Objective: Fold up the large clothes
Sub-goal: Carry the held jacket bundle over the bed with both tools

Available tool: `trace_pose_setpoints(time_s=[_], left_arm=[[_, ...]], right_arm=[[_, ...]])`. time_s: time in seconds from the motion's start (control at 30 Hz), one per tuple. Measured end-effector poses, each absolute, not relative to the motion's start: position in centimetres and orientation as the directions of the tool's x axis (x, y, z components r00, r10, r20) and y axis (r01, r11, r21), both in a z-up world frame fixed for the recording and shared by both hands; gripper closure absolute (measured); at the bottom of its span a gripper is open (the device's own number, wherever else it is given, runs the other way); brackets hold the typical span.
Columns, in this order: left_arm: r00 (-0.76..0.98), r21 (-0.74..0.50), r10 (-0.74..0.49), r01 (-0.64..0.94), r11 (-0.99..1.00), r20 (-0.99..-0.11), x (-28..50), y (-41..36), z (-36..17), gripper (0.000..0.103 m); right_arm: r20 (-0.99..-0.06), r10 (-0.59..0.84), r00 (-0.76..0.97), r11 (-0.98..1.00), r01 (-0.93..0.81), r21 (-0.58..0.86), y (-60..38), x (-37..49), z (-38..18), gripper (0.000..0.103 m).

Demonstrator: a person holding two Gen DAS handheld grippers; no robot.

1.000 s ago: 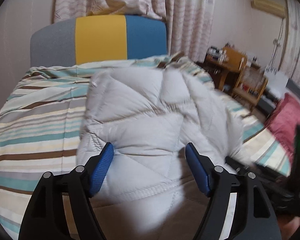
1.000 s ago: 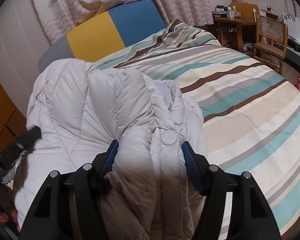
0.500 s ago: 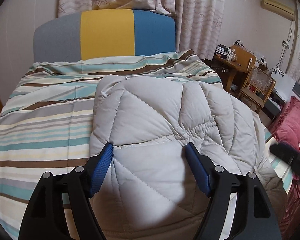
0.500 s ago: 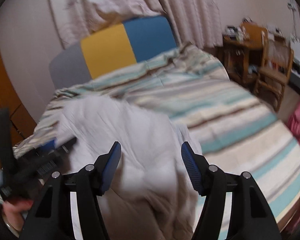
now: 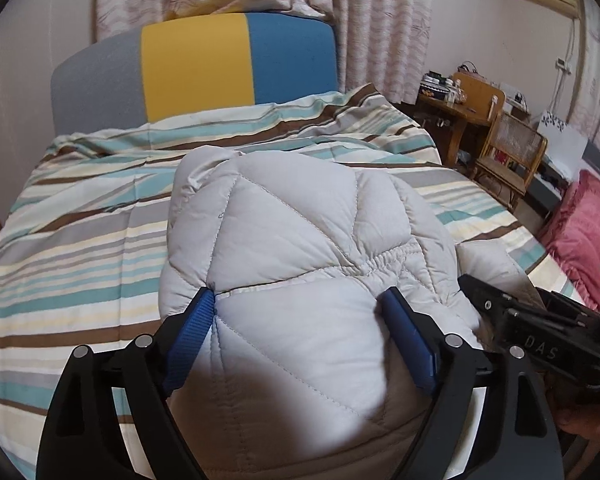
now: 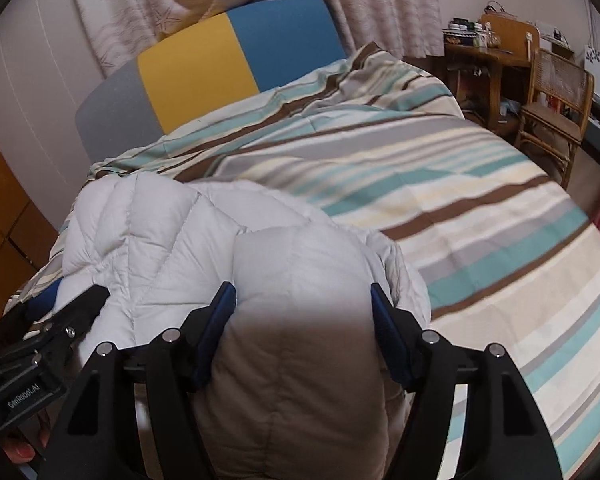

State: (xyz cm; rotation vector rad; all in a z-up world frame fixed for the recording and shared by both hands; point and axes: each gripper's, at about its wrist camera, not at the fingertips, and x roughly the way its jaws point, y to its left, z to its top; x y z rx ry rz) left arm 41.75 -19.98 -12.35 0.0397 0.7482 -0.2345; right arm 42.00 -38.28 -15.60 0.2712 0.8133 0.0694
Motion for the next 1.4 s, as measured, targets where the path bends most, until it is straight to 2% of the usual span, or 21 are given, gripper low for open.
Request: trace_pose_setpoints(time_s=[0.3,0.6,0.8,0.93,0.97,1.07,1.1,1.23,1.4], left_arm=[[0.683,-0.061,-0.212,0.239,0.969,-0.699,43.2,-20.4,-14.3,0.01],[0.703,-0.061,-0.208,0.228,0.972,-0.68,43.5,-20.6,-15.8,0.007],[0.728,-0.083,-0.232,0.235,0.969,-0.646,41.7,-20.2,-13.6,0.006],[0.795,-0.117,-0.175,0.131,0.984,-0.581,41.7,-18.2,-10.9,0.006],[0.792,-0.121,-0.173,0.126,0.985,-0.585,42.2,-18.1,-10.9,0.006],[0.689,-0.092,-0.17,0.149,0.985,-0.704,45.0,-19.6,-13.4,0.006],[0.677,-0.079,-0.166,0.157,0.984,-0.717,45.3,-20.0,-14.0,0.005],[0.675,-0.068,-0.163,0.164,0.984,-0.719,45.3,-20.3,-14.5,0.004],[0.677,-0.06,-0.159,0.168,0.984,-0.719,45.3,-20.3,-14.7,0.004]], right_arm=[[-0.725,0.15,0.672,0.96,0.076,0.269,-38.1,42.1,-17.2,0.037],[-0.73,0.173,0.662,0.948,0.089,0.306,-38.8,42.8,-18.7,0.036],[-0.698,0.171,0.695,0.945,0.086,0.317,-39.3,41.4,-18.3,0.036],[-0.677,0.148,0.721,0.94,0.11,0.324,-39.9,39.4,-18.2,0.036],[-0.668,0.139,0.731,0.939,0.117,0.323,-39.9,39.0,-18.2,0.036],[-0.667,0.134,0.733,0.937,0.126,0.327,-39.9,39.0,-18.2,0.036],[-0.668,0.13,0.732,0.938,0.128,0.322,-39.8,39.1,-18.1,0.036],[-0.683,0.136,0.718,0.945,0.114,0.308,-39.9,38.9,-16.5,0.036],[-0.602,0.115,0.79,0.967,0.049,0.248,-39.4,38.5,-11.1,0.036]])
